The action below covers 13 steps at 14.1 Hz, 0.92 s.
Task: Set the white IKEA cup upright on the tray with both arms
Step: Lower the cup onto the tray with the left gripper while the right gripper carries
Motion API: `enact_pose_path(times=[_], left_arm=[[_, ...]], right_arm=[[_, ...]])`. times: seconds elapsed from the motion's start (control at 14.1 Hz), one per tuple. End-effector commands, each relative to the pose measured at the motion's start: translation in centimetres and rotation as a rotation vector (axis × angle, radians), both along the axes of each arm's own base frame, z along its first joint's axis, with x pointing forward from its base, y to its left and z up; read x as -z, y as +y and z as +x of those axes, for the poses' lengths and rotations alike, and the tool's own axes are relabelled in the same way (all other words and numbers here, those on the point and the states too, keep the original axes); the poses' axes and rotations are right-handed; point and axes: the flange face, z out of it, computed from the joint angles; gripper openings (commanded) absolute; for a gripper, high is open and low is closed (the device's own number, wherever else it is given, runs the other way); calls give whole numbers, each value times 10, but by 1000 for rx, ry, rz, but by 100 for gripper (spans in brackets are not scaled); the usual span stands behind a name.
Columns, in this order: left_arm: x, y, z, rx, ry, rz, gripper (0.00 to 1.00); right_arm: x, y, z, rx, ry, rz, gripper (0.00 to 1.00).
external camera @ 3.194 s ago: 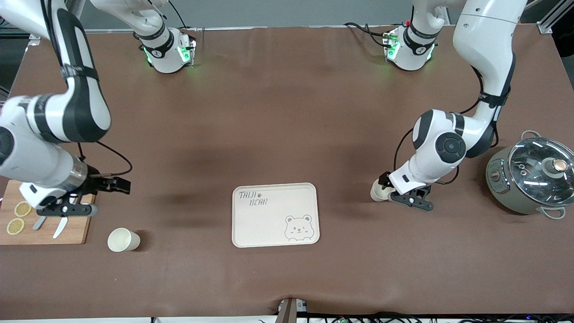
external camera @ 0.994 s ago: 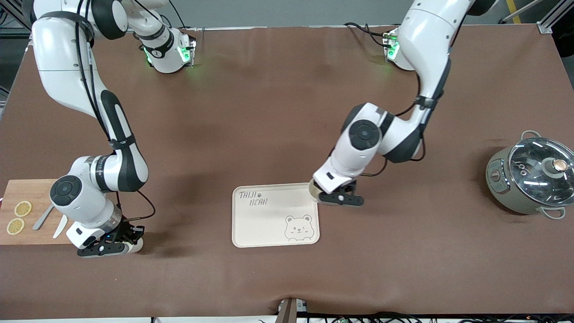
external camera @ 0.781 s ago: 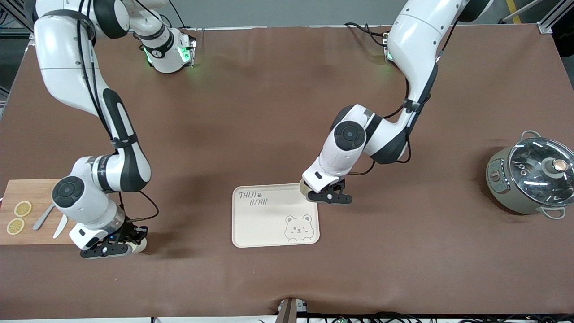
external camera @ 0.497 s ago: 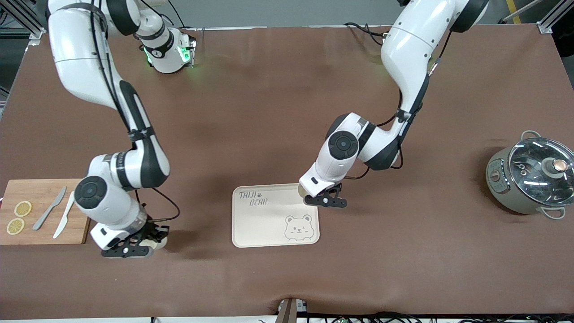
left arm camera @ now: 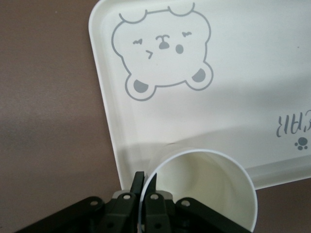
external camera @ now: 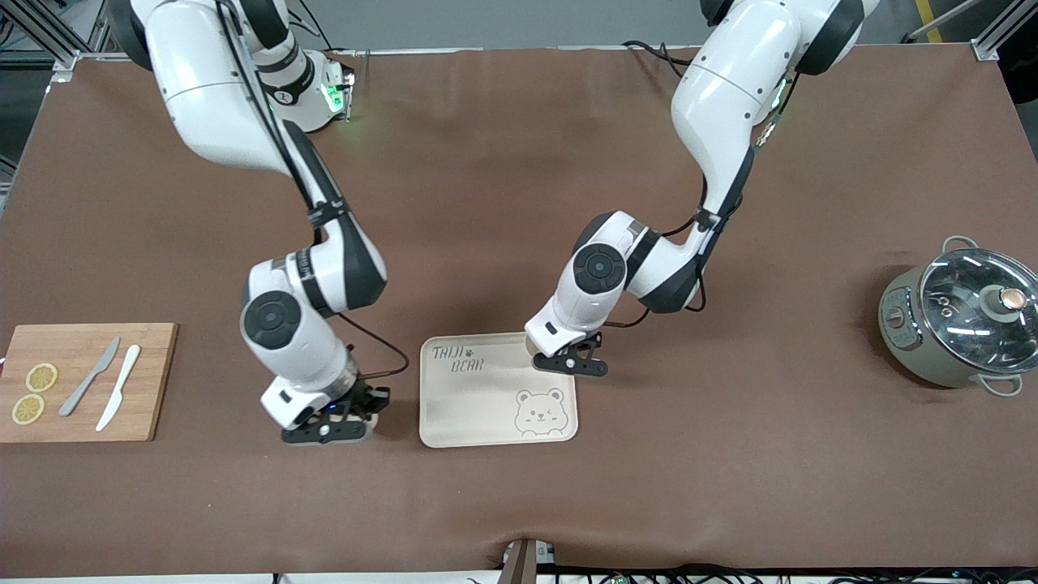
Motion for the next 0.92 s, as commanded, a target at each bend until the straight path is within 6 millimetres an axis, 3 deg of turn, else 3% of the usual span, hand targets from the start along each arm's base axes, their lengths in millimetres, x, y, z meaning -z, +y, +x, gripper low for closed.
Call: enact_pose_path(times=[0.0,0.21,0.43,0.57,0.71,0.85], left_arm=[[2,-6,3,-3,-15,-2,0],[3,-6,4,-3,-24,-8,0],[2,-3,6,-3,-24,-8,0],[1,-4,5,-5,-25,-9,0],[-2,-1,8,-9,-29,-11,99],[-11,-2,9,-69,-5,-46,100]], right_arm=[[-12,34,-4,45,-29,16,0],[-10,68,-21,37,-18,22,0],[15,100,-38,76,3,25,0],[30,108,-43,79,19,20,0],[32,117,-48,92,22,25,0],[39,119,-50,100,33,21,0]])
